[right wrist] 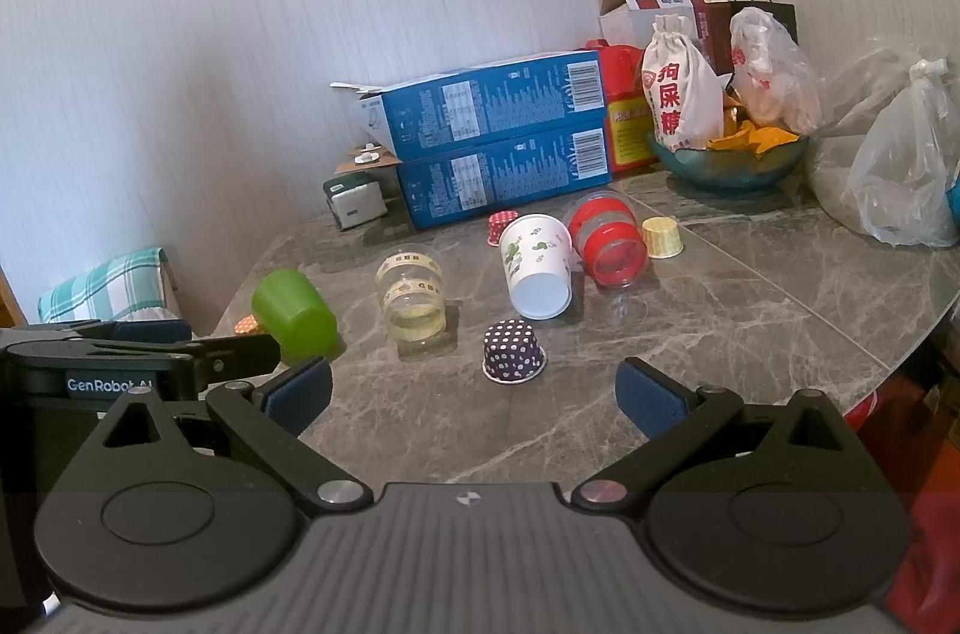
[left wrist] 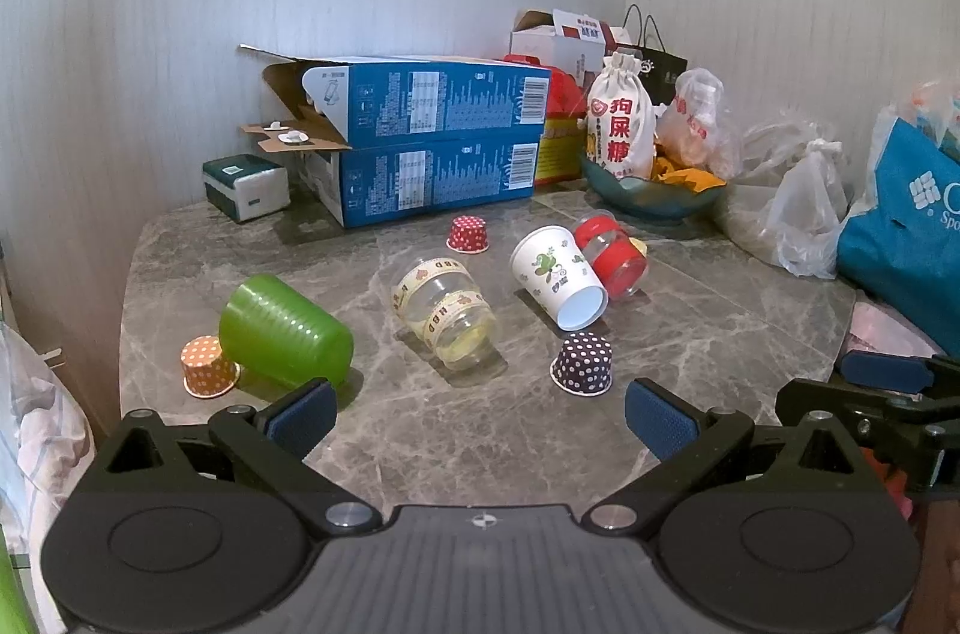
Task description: Flip cup upright
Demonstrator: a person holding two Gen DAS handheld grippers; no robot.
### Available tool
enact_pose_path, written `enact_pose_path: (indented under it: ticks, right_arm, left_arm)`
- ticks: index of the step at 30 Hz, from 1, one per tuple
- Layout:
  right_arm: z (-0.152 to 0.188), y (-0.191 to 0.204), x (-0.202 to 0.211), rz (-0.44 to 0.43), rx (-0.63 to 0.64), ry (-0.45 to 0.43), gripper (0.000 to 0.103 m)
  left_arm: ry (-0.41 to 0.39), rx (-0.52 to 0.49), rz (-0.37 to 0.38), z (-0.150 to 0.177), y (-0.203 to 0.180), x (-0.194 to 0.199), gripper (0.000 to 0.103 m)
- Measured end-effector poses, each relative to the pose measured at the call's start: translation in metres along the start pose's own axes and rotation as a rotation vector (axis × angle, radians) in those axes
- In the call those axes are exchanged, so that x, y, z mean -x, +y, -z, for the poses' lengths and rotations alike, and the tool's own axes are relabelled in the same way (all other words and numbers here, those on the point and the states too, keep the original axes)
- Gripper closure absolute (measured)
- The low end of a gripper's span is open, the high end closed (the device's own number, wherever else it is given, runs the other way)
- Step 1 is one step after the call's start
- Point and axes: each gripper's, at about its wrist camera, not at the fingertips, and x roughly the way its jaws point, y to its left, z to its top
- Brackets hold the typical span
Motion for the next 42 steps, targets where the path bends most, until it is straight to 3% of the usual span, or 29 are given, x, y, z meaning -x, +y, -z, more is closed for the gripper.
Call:
enact_pose_path:
  ticks: [33, 42]
  right_arm:
    - [0.0, 0.003, -0.014, 0.005, -0.002, 0.034, 0.001]
    - [-0.019, 0.018, -0.051, -0.003, 0.042, 0.088, 0.001]
  left_arm:
    - [0.026, 0.022, -0.009, 0.007, 0.013, -0.012, 0.0]
    - [-0.021, 0.02, -0.064, 0.014, 0.045, -0.007, 0.0]
